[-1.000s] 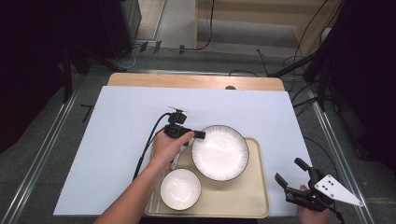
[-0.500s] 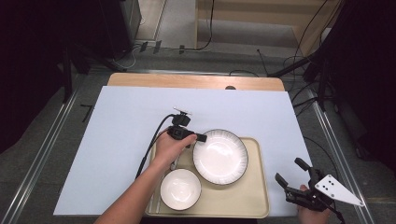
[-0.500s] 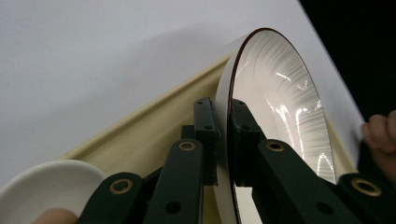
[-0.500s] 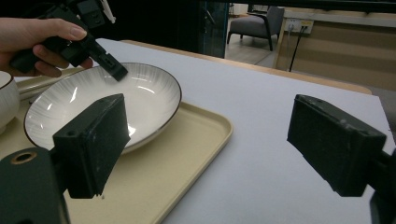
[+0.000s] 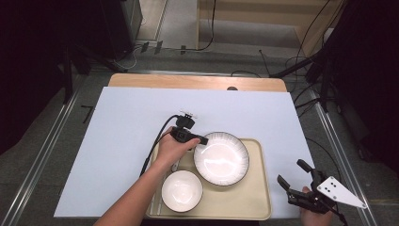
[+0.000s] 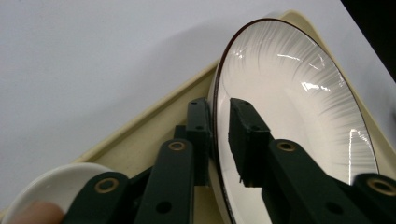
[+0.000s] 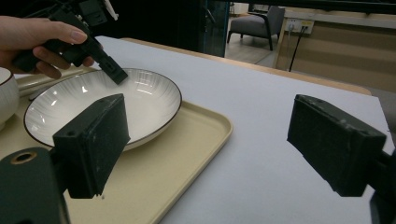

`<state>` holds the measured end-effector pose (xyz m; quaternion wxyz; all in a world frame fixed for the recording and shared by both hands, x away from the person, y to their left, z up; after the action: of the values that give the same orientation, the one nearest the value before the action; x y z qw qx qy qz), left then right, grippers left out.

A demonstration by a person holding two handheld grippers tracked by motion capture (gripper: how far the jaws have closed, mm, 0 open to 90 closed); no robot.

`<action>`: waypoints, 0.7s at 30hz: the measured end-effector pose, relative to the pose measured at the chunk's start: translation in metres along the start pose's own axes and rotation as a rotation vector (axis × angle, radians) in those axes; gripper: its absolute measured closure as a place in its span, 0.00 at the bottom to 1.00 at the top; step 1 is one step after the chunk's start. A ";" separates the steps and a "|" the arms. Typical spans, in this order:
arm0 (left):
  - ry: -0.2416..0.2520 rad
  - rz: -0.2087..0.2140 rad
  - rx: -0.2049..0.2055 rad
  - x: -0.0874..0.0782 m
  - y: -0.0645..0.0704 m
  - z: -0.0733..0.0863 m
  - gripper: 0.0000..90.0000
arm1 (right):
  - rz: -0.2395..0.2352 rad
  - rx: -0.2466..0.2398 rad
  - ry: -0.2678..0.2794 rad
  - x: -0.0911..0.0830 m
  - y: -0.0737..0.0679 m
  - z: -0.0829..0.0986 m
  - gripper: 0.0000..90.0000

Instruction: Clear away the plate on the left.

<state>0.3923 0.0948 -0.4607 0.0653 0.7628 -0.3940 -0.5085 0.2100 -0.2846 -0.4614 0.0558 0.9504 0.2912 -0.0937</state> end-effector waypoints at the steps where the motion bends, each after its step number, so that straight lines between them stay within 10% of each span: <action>1: 0.006 0.009 0.004 -0.002 0.000 0.000 0.74 | 0.000 -0.001 0.000 0.000 0.000 0.000 0.15; 14: 0.162 0.074 0.067 -0.033 0.010 -0.001 0.00 | 0.002 0.007 0.002 0.000 0.002 0.001 0.14; 21: 0.232 0.079 0.077 -0.051 0.009 0.007 0.00 | -0.001 -0.001 -0.004 0.000 0.001 0.001 0.14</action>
<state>0.3734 0.1248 -0.4226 0.1011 0.8025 -0.4325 -0.3984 0.2108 -0.2851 -0.4624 0.0569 0.9501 0.2916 -0.0954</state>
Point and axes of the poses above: each handheld gripper's, and its own axes: x roughly forward along the jaws, z roughly out of its underside, y roughly to its right, the point moved 2 cm from there along x, roughly forward along the jaws, and after that the axes turned 4 degrees about -x, right-handed, at the moved point
